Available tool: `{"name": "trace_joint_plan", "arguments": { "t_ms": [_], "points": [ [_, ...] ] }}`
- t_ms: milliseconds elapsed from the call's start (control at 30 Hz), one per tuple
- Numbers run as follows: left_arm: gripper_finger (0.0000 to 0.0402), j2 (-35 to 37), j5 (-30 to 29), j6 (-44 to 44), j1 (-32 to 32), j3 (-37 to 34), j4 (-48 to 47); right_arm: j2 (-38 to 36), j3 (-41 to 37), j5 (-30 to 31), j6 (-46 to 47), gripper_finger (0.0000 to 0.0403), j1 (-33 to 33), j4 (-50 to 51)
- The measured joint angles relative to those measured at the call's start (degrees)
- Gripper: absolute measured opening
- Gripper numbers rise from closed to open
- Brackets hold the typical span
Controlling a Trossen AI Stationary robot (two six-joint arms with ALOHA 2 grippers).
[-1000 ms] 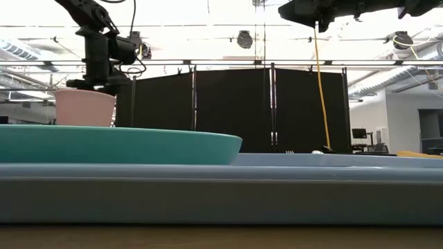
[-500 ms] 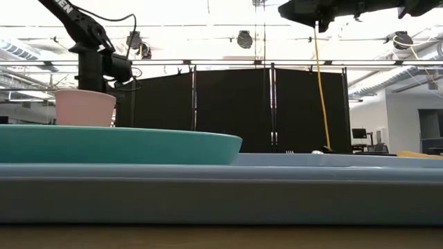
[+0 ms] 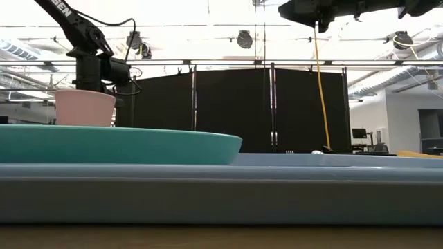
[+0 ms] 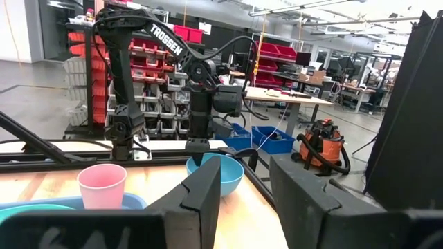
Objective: Set up tray
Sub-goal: Put the blue bowl on top of the light blue plate on the blue serving tray
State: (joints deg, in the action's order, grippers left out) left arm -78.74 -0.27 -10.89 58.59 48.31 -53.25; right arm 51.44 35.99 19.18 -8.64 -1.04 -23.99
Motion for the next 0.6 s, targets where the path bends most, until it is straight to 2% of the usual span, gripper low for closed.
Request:
{"name": "trace_joint_plan", "arguments": {
  "t_ms": [100, 133, 267, 467, 600],
  "points": [
    [0.0047, 0.0, -0.1, 1.2, 0.0, 0.0, 0.4, 0.0, 0.0, 0.0, 0.0, 0.0116, 0.0, 0.0],
    [0.0026, 0.0, 0.4, 1.6, 0.0, 0.1, 0.9, 0.0, 0.0, 0.0, 0.0, 0.0116, 0.0, 0.0],
    [0.0011, 0.5, 0.2, 1.8, -0.2, 0.2, 2.7, 0.0, 0.0, 0.0, 0.0, 0.0116, 0.0, 0.0],
    [0.0009, 3.8, 0.5, 3.1, -0.7, 1.6, 3.6, 0.0, 0.0, 0.0, 0.1, 0.0116, 0.0, 0.0],
    [0.0009, 8.1, 3.6, 3.0, -3.0, 3.4, 3.0, 0.0, 0.0, 0.0, 0.3, 0.0116, 0.0, -0.1]
  ]
}}
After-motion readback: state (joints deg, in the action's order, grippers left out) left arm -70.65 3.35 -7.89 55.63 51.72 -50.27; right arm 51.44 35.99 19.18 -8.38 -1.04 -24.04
